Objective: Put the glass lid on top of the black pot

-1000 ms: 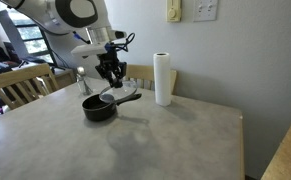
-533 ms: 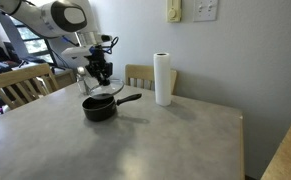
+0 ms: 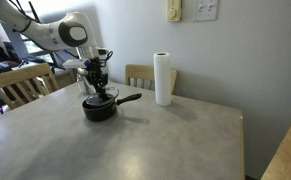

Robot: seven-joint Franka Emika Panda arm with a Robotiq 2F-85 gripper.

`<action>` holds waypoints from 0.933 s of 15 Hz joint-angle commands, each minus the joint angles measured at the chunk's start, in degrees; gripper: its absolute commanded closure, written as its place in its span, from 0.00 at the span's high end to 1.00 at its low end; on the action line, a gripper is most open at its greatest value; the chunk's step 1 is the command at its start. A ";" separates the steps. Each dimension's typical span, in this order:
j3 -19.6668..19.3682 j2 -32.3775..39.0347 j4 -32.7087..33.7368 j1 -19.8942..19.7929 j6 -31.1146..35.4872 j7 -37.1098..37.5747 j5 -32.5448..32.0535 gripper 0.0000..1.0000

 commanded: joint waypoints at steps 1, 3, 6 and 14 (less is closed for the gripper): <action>-0.15 2.47 3.88 1.56 -3.15 3.99 0.46 0.16; -0.23 2.31 4.25 2.60 -4.37 6.27 0.31 0.16; -0.27 1.95 4.13 3.24 -6.02 8.67 0.55 0.16; -0.01 0.83 1.92 3.45 -5.53 12.88 1.83 0.16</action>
